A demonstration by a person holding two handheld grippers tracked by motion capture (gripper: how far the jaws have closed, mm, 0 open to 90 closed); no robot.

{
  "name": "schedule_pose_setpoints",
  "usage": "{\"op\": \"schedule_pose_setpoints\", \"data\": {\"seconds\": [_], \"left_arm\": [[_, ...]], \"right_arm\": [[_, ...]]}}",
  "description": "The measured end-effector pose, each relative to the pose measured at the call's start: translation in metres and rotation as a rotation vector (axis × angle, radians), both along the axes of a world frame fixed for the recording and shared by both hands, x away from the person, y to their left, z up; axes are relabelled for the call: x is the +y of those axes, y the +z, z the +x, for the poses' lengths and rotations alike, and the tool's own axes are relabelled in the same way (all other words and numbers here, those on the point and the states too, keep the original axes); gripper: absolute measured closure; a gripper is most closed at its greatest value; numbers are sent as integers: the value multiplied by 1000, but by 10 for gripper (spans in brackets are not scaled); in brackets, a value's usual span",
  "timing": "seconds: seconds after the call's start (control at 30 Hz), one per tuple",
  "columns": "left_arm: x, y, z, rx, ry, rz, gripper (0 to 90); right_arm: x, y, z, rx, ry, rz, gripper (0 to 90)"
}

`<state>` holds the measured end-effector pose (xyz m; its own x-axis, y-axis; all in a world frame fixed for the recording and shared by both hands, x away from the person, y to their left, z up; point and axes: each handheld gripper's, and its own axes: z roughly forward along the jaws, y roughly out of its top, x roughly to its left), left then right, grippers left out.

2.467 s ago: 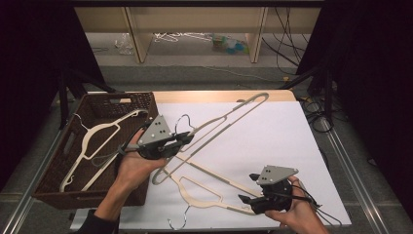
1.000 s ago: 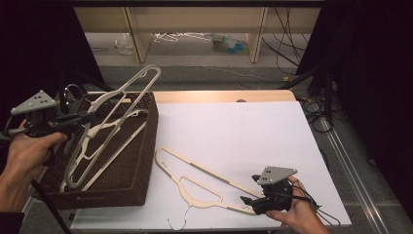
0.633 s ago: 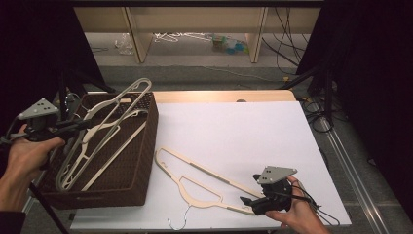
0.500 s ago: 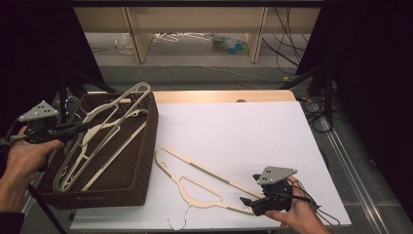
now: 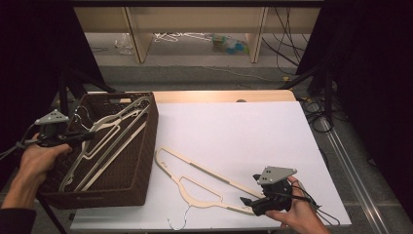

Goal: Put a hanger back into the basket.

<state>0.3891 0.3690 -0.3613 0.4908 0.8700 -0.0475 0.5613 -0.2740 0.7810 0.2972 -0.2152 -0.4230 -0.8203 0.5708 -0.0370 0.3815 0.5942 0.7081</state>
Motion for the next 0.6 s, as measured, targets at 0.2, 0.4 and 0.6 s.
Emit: {"op": "schedule_pose_setpoints", "data": {"seconds": [0.2, 0.4, 0.6], "left_arm": [[-1, -17, 10, 42, 27, 15, 855], [6, -27, 14, 55, 88, 87, 833], [21, -33, 12, 50, 234, 111, 724]], "right_arm": [[-1, 0, 0, 26, 6, -9, 199], [-1, 0, 0, 24, 4, -8, 199], [-1, 0, 0, 27, 9, -13, 200]]}}
